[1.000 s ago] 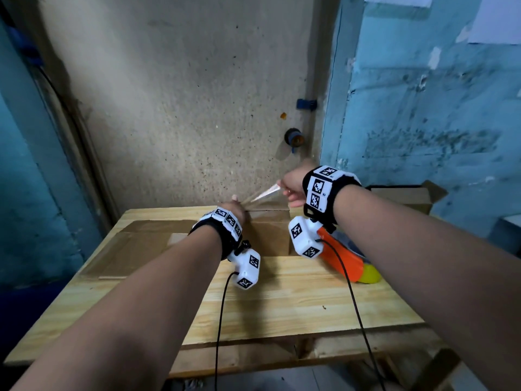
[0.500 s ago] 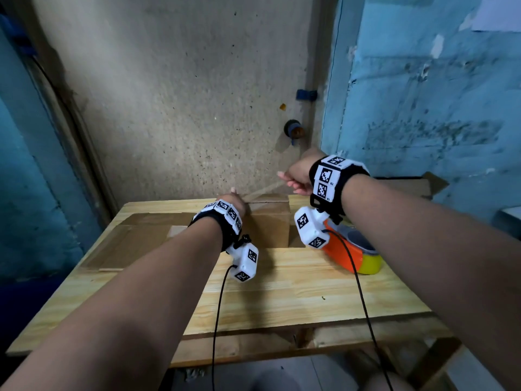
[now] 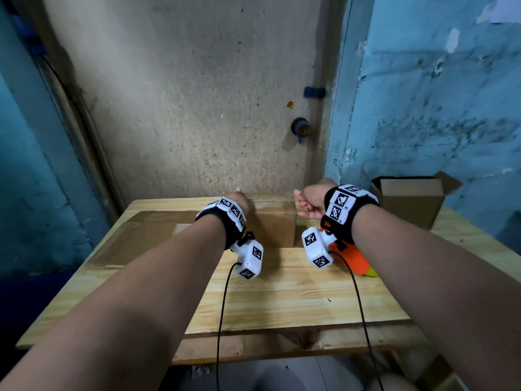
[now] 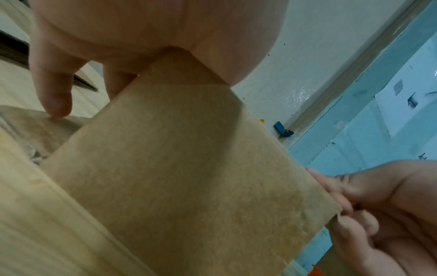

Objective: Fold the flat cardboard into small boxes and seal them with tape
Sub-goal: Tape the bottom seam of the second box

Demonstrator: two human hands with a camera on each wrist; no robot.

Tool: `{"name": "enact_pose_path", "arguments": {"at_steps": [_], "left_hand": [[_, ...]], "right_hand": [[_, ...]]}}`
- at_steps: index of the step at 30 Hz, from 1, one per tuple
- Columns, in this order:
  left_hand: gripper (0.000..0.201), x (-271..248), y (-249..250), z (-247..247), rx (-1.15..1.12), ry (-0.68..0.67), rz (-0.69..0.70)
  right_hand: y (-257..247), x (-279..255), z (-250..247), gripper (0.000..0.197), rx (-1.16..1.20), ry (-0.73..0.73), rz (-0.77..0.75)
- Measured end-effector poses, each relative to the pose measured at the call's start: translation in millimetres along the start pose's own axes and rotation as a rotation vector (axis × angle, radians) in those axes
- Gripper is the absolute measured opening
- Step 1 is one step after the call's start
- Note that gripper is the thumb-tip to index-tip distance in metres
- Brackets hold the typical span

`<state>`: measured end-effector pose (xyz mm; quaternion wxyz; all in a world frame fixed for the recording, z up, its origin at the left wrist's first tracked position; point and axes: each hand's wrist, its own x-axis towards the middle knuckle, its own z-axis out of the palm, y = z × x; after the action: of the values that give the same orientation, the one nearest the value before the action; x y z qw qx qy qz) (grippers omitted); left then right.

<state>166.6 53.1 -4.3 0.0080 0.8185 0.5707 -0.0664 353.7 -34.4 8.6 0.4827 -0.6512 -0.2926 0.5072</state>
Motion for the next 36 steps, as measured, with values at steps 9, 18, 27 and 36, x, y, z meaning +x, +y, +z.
{"name": "enact_pose_path", "arguments": {"at_steps": [9,18,27,36], "left_hand": [[0.059,16,-3,6,0.249,0.014,0.154],[0.057,13,1,1,0.098,-0.058,0.049],[0.052,-1,10,-6,0.243,-0.074,0.067],[0.051,-3,13,-13,0.401,-0.155,0.12]], "right_hand": [[11,-10,-76,0.024,-0.222,0.427,-0.006],[3,-20,-6,0.074,-0.196,0.048,0.139],[-32,-36,10,0.048,-0.433,0.163,-0.058],[-61,-43,29,0.026,-0.709,0.275,-0.319]]}}
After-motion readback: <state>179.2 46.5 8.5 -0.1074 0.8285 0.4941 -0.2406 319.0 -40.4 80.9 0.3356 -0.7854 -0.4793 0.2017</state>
